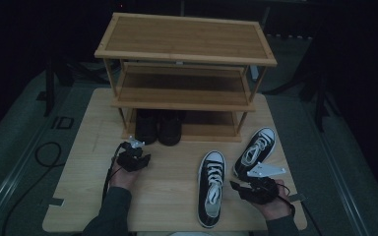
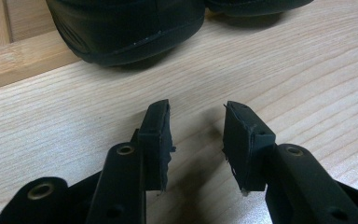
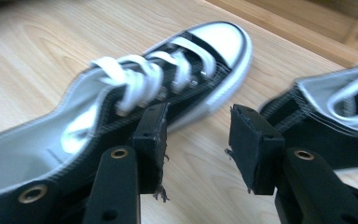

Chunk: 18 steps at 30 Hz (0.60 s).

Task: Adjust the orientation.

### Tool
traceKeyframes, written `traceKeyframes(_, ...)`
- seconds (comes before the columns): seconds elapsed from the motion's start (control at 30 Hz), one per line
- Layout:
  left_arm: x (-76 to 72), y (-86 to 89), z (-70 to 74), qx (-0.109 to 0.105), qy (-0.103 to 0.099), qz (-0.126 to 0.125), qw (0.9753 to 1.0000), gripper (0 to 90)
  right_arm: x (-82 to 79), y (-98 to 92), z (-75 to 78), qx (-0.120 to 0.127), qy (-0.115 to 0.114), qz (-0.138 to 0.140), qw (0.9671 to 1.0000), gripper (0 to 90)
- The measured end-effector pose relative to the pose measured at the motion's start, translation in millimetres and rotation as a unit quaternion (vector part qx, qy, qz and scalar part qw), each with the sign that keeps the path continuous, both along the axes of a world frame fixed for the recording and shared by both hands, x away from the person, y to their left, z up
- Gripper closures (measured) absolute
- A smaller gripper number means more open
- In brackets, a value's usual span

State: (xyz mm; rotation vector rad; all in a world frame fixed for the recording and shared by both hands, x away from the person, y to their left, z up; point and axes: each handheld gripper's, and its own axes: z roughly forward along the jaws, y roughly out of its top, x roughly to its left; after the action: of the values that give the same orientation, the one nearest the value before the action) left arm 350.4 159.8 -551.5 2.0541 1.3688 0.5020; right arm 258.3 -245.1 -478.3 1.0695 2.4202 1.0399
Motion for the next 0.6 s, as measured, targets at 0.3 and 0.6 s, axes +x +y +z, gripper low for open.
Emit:
traceKeyframes(0.3, -0.1, 0.0, -0.1, 0.0, -0.001, 0.0, 1.0, 61.7, -6.3, 24.3, 6.1, 0.012, 0.0, 0.038, 0.9992, 52.9)
traceKeyframes(0.6, -0.2, -0.2, -0.1, 0.001, -0.001, 0.0, 1.0, 61.5, -1.6, 38.5, -5.7, -0.016, 0.025, 0.046, 0.9985, 59.7)
